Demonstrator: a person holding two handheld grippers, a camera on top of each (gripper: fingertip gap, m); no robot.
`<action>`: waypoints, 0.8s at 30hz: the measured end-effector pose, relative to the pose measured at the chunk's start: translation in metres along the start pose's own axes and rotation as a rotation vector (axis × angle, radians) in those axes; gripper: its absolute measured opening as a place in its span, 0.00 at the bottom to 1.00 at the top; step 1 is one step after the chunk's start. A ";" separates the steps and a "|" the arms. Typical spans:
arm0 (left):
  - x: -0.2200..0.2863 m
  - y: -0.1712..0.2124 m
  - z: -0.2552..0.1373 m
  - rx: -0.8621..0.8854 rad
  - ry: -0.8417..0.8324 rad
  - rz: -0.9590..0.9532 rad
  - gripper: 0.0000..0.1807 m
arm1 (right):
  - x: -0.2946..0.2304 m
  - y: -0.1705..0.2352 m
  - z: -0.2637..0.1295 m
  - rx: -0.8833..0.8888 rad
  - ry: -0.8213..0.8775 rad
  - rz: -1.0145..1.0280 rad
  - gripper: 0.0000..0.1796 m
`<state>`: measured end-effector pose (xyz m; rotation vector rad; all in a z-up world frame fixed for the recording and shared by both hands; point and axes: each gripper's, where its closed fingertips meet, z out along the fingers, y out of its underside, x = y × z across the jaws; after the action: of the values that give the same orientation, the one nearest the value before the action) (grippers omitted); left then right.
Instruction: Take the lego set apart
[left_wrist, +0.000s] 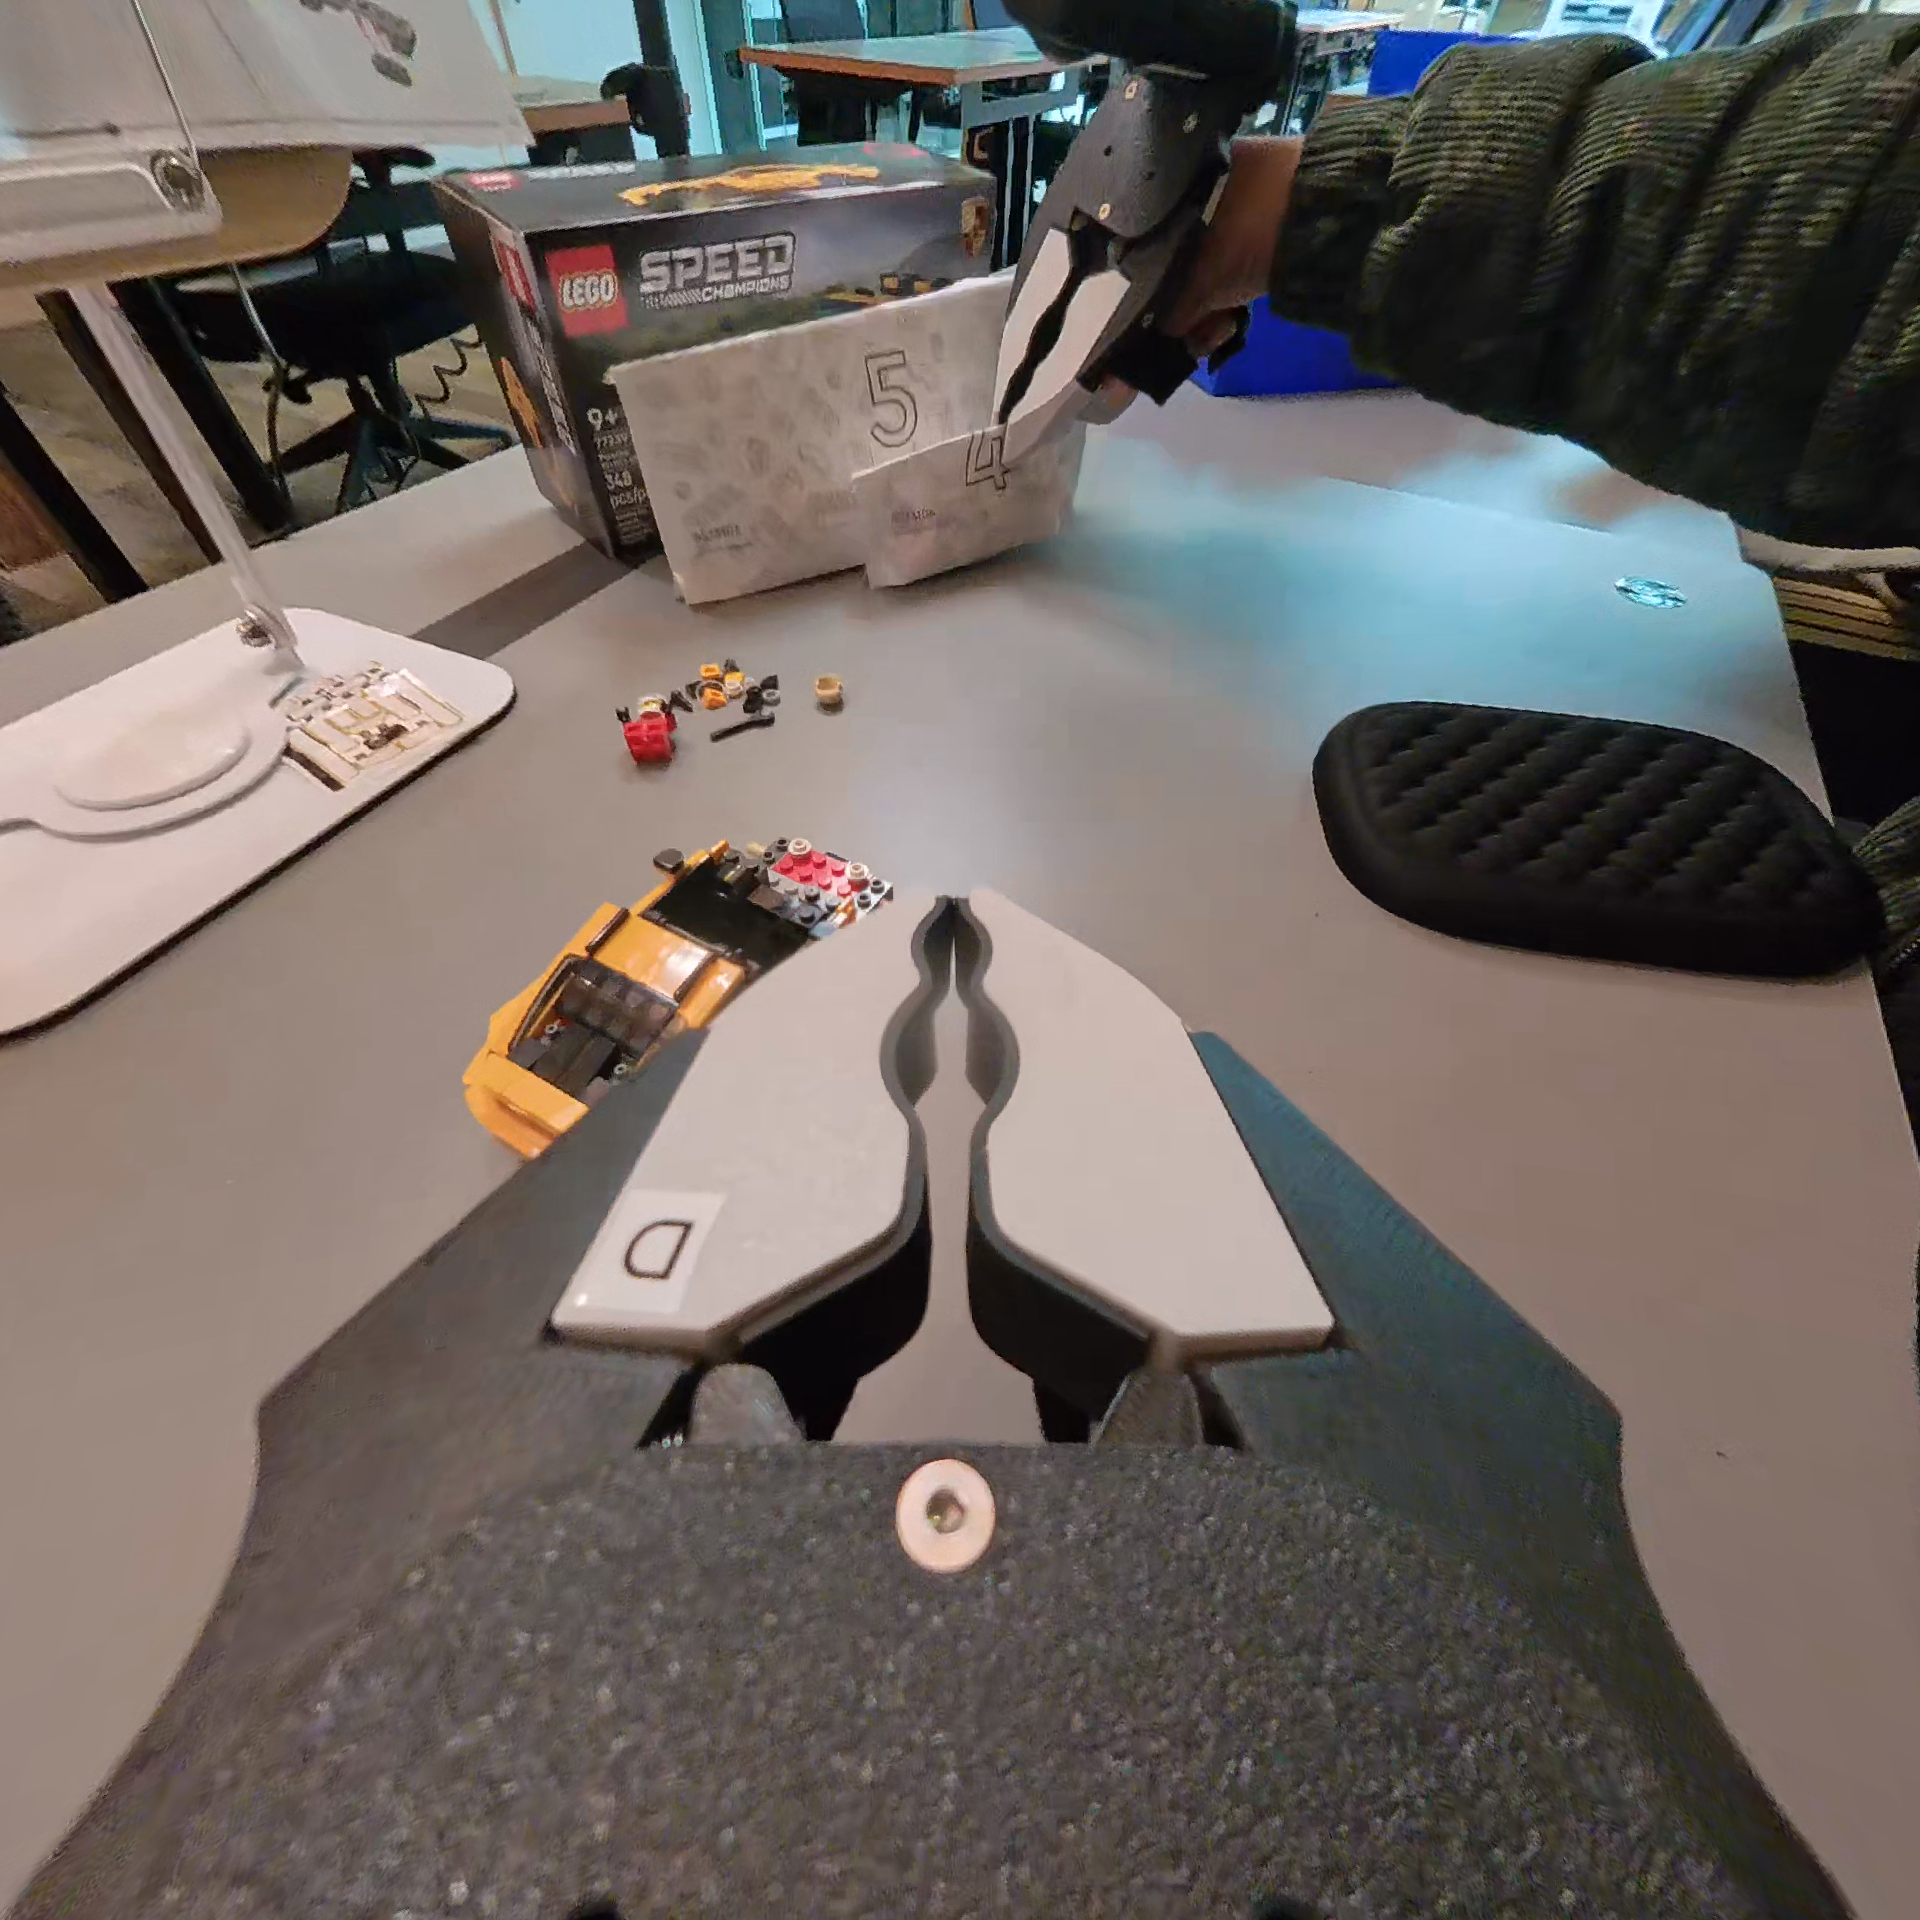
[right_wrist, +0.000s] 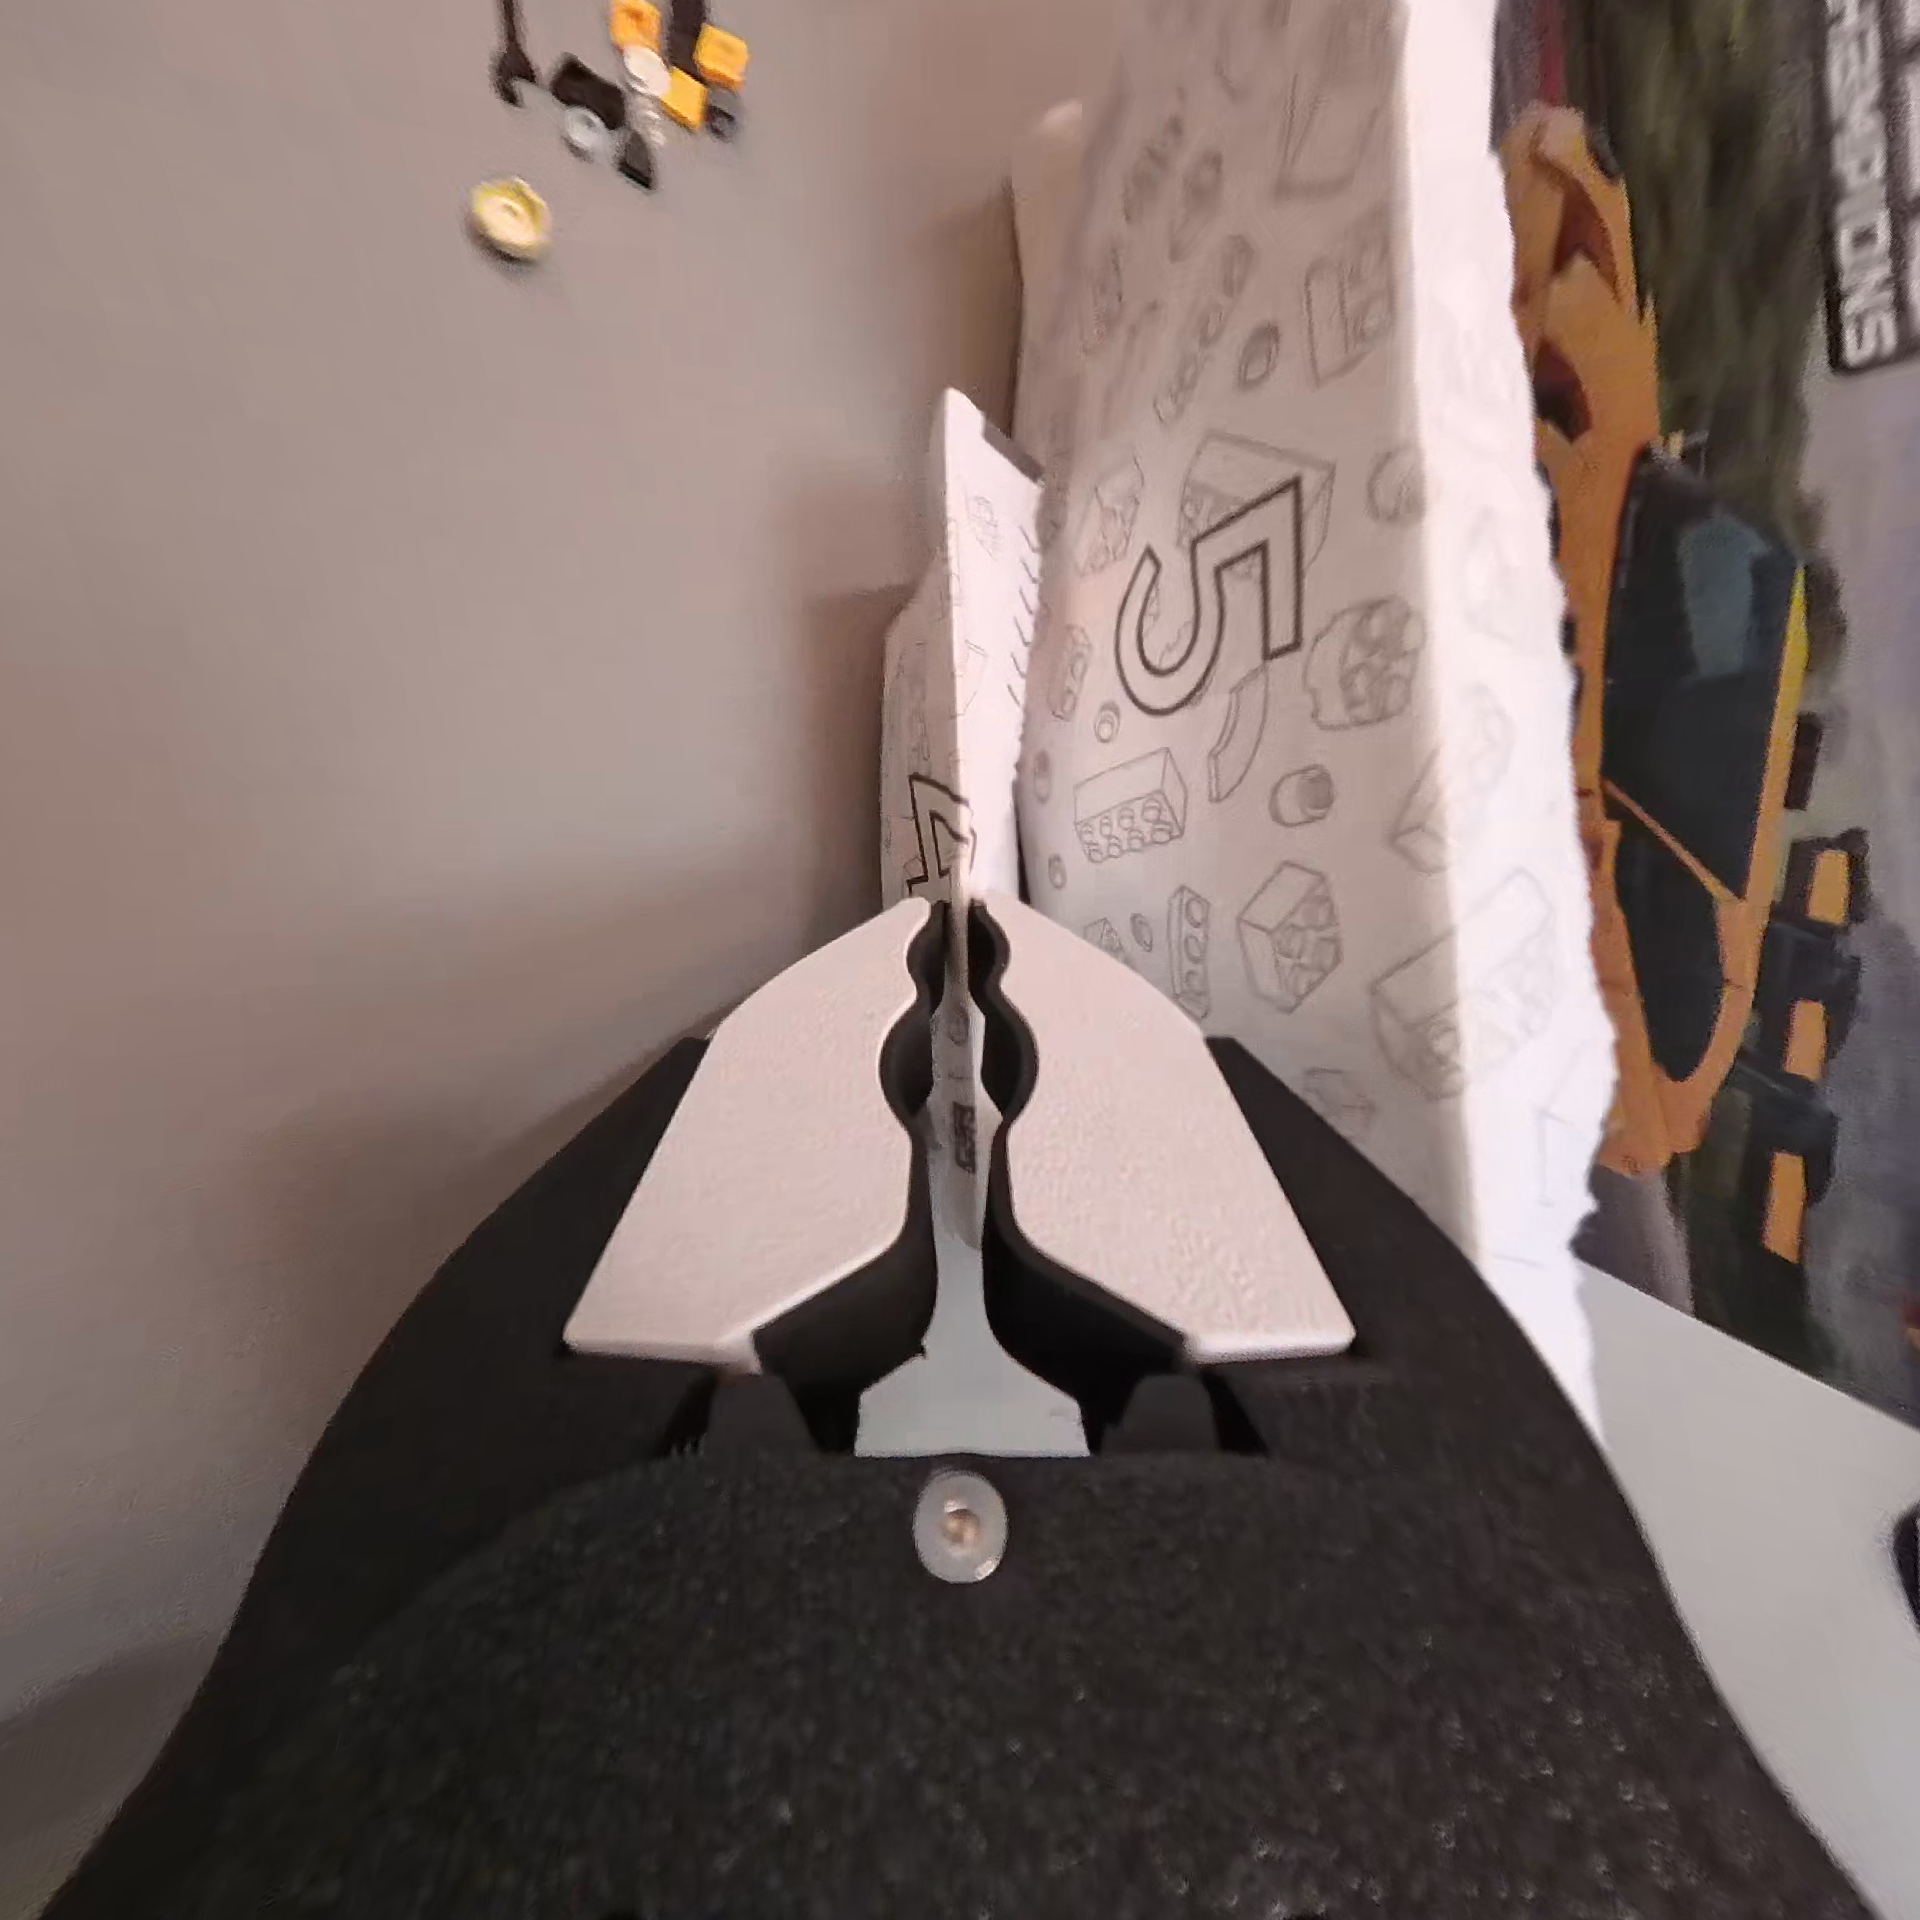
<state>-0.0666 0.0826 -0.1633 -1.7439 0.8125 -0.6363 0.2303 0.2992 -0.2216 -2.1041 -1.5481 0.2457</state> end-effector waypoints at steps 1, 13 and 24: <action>0.000 0.001 0.001 -0.004 0.002 -0.001 0.00 | 0.004 0.001 0.003 0.000 0.005 0.015 0.02; -0.009 0.007 0.001 -0.017 -0.050 -0.015 0.00 | -0.004 -0.031 -0.033 0.143 0.171 0.028 0.12; -0.034 -0.005 -0.013 0.068 -0.205 -0.093 0.00 | -0.129 -0.129 -0.064 0.618 0.221 0.237 0.00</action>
<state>-0.0958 0.1024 -0.1553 -1.7595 0.5644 -0.5301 0.1069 0.1886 -0.1217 -1.7382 -0.9349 0.4859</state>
